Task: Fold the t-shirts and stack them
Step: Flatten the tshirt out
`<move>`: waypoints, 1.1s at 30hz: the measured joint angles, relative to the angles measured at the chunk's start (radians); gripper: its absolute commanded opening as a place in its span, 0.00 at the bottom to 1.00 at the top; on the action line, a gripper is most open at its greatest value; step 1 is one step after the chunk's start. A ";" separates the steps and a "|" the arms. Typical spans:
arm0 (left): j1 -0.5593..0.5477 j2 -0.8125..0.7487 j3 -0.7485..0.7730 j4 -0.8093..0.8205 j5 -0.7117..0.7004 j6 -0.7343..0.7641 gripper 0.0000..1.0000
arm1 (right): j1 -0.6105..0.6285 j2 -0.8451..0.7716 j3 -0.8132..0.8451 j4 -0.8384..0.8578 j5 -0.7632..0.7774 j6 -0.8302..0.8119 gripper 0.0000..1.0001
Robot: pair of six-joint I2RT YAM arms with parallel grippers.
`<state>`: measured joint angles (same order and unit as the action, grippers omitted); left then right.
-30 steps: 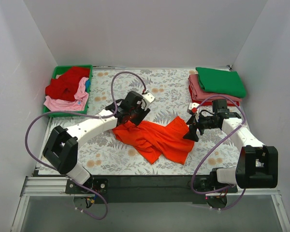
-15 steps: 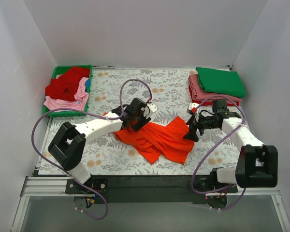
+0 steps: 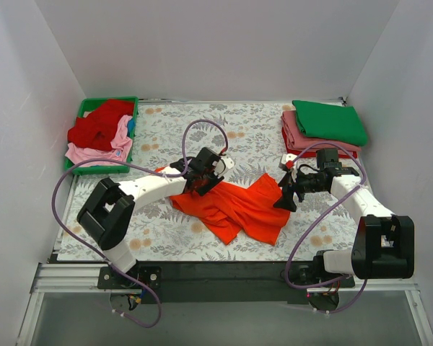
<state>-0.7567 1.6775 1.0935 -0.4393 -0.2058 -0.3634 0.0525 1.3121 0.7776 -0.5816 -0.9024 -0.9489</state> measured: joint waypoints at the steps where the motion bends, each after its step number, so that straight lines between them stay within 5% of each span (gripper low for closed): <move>1: 0.000 0.003 0.001 0.000 -0.002 0.000 0.36 | 0.000 0.000 0.000 0.000 0.000 0.000 0.96; 24: 0.000 0.028 0.012 0.055 0.019 -0.030 0.33 | -0.005 0.005 0.000 -0.005 0.000 -0.005 0.96; 33: 0.000 0.028 0.012 0.059 0.019 -0.036 0.17 | -0.005 0.006 0.000 -0.011 0.000 -0.009 0.96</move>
<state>-0.7567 1.7058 1.1057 -0.3801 -0.1871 -0.3992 0.0471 1.3178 0.7776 -0.5922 -0.9024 -0.9581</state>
